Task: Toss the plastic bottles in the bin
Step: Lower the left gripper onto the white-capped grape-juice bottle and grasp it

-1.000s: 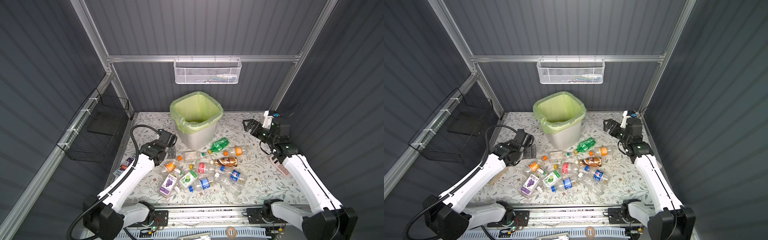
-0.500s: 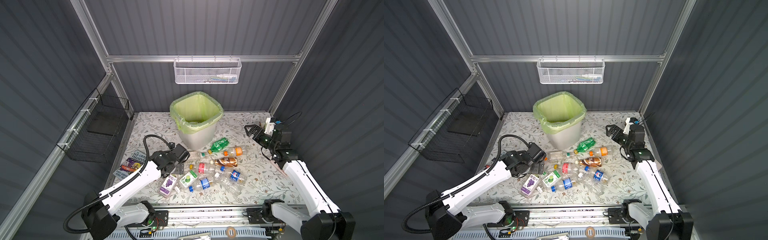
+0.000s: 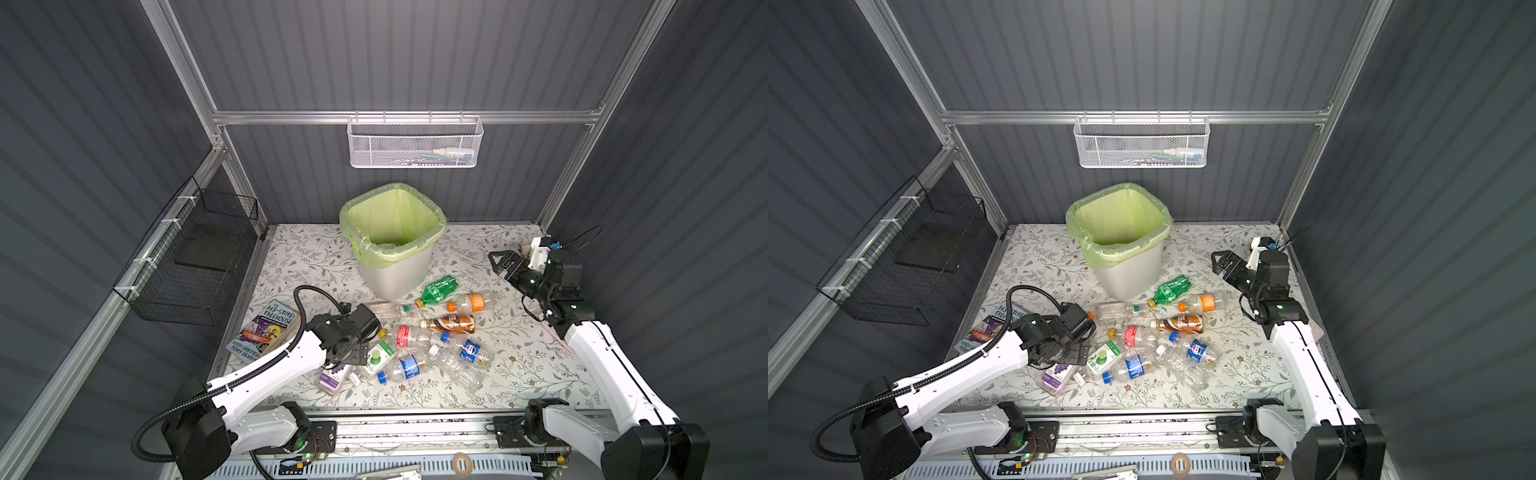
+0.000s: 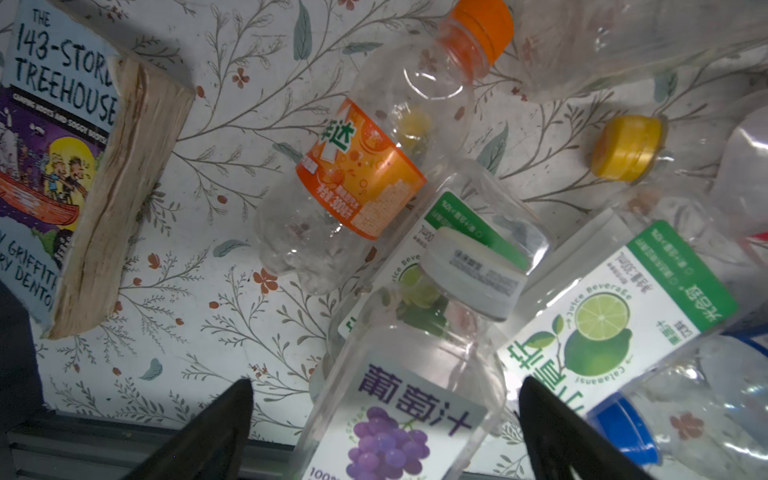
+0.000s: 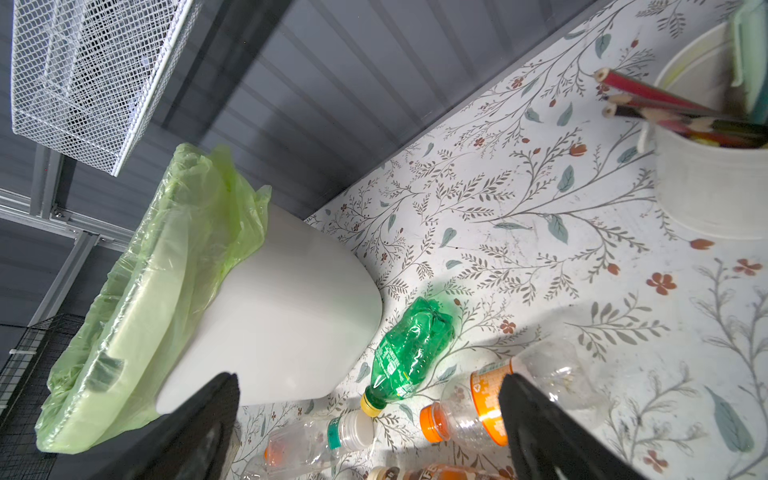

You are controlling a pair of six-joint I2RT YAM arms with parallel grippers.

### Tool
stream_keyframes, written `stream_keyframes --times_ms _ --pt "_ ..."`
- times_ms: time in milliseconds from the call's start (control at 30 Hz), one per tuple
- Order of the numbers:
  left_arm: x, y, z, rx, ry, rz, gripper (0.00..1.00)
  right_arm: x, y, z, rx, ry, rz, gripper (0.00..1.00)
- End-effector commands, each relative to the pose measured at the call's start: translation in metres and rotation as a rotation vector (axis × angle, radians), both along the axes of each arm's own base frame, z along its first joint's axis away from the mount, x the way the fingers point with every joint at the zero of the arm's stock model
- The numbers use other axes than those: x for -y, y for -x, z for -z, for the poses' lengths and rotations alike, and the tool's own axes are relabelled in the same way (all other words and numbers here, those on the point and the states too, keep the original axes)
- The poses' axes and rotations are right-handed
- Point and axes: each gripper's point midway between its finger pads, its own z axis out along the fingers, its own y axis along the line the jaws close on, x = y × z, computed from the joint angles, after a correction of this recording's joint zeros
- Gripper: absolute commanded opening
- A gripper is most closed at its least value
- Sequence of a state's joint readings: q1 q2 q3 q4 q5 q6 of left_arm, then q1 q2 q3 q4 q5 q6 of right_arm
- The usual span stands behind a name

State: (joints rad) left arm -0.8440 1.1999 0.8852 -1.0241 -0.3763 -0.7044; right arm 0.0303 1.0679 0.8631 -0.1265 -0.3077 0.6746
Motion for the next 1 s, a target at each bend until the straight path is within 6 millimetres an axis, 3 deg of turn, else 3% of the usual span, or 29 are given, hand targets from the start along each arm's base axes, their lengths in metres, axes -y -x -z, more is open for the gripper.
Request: stream_keyframes --times_ms 0,167,533,967 --pt "0.004 0.006 0.008 -0.04 0.009 -0.007 1.0 0.001 0.001 0.001 -0.001 -0.014 0.005 0.99" --pt "0.011 0.005 0.012 -0.03 0.055 -0.015 1.0 0.001 0.002 0.003 -0.006 -0.016 0.008 0.99" --pt "0.002 0.015 0.029 -0.084 0.019 -0.058 1.0 0.001 0.001 0.006 -0.016 -0.019 0.008 0.99" --pt "0.0 0.014 0.035 -0.073 0.009 -0.054 0.95 -0.001 -0.001 0.008 -0.027 -0.036 0.004 0.99"
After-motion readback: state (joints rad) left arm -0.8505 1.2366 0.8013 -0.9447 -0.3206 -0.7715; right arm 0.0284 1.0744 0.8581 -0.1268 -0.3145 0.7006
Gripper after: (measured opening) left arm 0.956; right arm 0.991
